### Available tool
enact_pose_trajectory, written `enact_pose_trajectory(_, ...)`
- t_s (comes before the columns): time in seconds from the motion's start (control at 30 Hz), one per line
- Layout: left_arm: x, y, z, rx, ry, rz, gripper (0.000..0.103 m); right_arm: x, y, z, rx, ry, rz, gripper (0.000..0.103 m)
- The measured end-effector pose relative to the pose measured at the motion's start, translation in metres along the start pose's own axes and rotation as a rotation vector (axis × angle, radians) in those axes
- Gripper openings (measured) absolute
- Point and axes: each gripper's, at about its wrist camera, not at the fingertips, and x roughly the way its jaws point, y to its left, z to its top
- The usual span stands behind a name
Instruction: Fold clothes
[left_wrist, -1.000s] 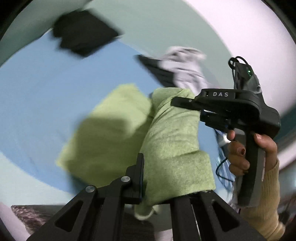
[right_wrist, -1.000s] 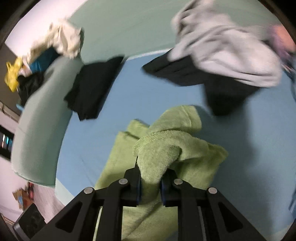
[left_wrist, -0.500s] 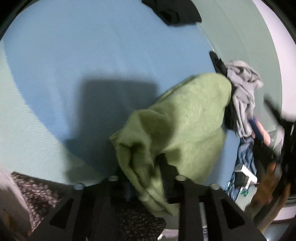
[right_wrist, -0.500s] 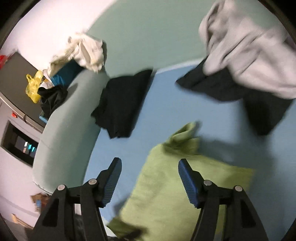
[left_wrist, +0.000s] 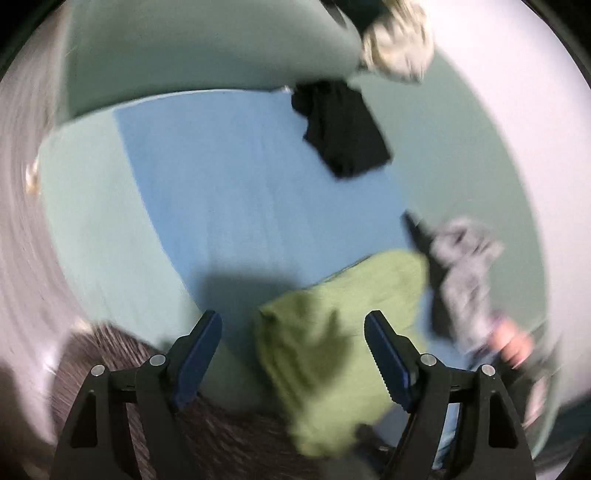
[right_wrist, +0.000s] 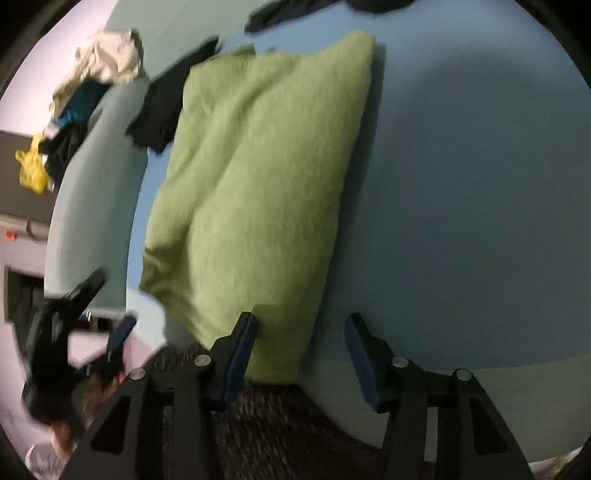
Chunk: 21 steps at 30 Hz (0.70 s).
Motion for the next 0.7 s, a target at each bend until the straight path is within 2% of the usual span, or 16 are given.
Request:
enact_pose_trajectory(0.07,-0.002,0.01,-0.009,-0.096,-0.006,-0.022,0.08,0.005,0.001,-0.004,0.062,-0.013,0.084,0.049)
enact_pose_trajectory(0.1,-0.002,0.013,-0.014,-0.134,-0.007,-0.028,0.08,0.012,0.002,-0.007,0.077,0.0,0.088,0.046)
enact_pose_trajectory(0.17,-0.004,0.012,-0.014,-0.118,-0.039,-0.017,0.08,0.022,0.006,-0.013,0.088,0.013,0.08,0.028)
enact_pose_trajectory(0.2,-0.005,0.014,-0.014,-0.141,-0.044,-0.033,0.08,0.021,0.011,-0.014,0.063,-0.004,0.049,0.024)
enact_pose_trajectory(0.23,-0.005,0.015,-0.013,-0.166,-0.05,-0.051,0.08,0.018,0.013,-0.012,0.069,-0.008,0.069,0.016)
enact_pose_trajectory(0.33,-0.014,0.018,-0.011,-0.246,-0.074,-0.101,0.081,0.0,0.019,-0.002,0.114,-0.033,0.213,0.015)
enact_pose_trajectory(0.47,-0.02,0.018,-0.011,-0.352,-0.085,-0.129,0.083,-0.032,0.043,0.022,0.09,-0.118,0.321,0.014)
enact_pose_trajectory(0.53,-0.017,0.015,-0.01,-0.429,-0.047,-0.18,0.083,-0.043,0.052,0.032,0.081,-0.156,0.35,0.013)
enact_pose_trajectory(0.6,-0.006,0.013,-0.016,-0.557,0.046,-0.292,0.083,-0.05,0.057,0.04,0.076,-0.175,0.374,0.013)
enact_pose_trajectory(0.67,0.011,0.007,-0.025,-0.634,0.137,-0.345,0.084,-0.057,0.06,0.05,0.062,-0.19,0.389,0.009)
enact_pose_trajectory(0.7,0.02,0.004,-0.029,-0.632,0.178,-0.339,0.084,-0.06,0.062,0.054,0.051,-0.195,0.381,0.009)
